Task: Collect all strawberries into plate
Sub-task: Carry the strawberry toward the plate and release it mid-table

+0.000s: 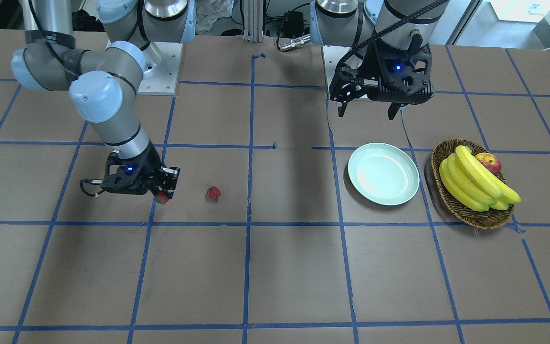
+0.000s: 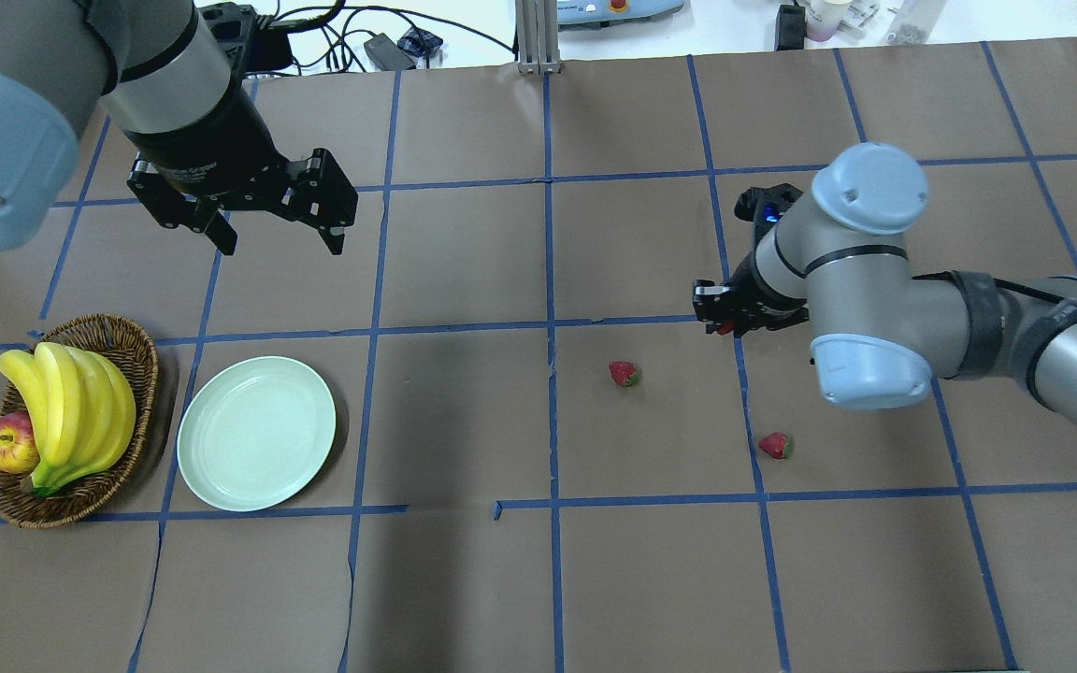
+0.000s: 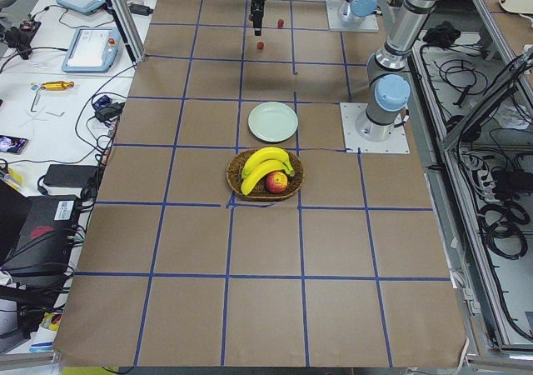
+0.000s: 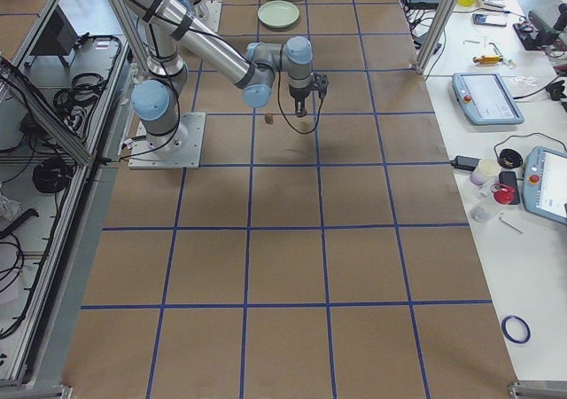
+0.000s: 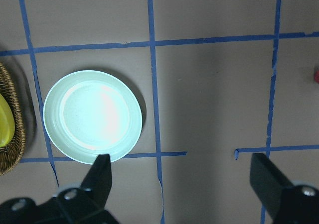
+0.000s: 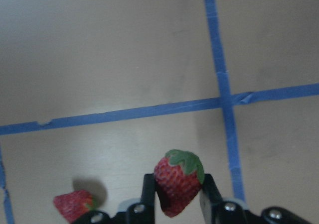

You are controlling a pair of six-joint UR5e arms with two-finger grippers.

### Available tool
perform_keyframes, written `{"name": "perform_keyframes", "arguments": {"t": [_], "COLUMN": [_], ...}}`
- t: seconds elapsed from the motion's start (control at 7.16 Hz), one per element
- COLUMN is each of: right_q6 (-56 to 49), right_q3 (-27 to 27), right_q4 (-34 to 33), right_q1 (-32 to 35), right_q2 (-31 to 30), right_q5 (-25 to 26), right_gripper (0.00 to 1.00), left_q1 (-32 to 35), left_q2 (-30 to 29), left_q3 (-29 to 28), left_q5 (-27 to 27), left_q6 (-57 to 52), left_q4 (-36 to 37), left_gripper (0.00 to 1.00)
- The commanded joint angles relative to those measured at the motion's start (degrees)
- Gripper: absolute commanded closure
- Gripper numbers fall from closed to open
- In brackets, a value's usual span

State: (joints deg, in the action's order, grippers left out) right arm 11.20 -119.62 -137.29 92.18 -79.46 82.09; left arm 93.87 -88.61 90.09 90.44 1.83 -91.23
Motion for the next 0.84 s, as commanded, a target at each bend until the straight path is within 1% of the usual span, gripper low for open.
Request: {"name": "perform_keyframes", "arguments": {"t": [0.0,0.14,0.28,0.42,0.56,0.7], "right_q6": [14.2,18.7,19.6,20.0,20.2,20.2], "right_q3": [3.4,4.7,5.4,5.5,5.5,5.5], "right_q4": [0.4,0.3,-0.1,-1.2,-2.8,-3.8], "right_q1": [11.6,16.0,20.7,22.2,22.2,22.2], "right_q2": [1.0,2.7,5.4,7.8,9.5,10.1], "right_q5": [0.4,-0.2,-0.2,0.2,-0.2,-0.3], "right_gripper": [1.00,1.00,1.00,1.00,1.00,0.89], "left_q1": [0.0,0.1,0.1,0.1,0.1,0.1], "left_q2": [0.0,0.0,0.0,0.1,0.0,0.1], "left_q3": [0.0,0.0,0.0,0.0,-0.1,0.0], "left_q5": [0.1,0.1,0.1,0.1,0.0,0.1], "left_q6": [0.0,0.0,-0.2,-0.2,-0.2,-0.2], "left_q4": [0.0,0.0,0.0,0.0,0.0,0.0], "left_gripper": [0.00,0.00,0.00,0.00,0.00,0.00]}}
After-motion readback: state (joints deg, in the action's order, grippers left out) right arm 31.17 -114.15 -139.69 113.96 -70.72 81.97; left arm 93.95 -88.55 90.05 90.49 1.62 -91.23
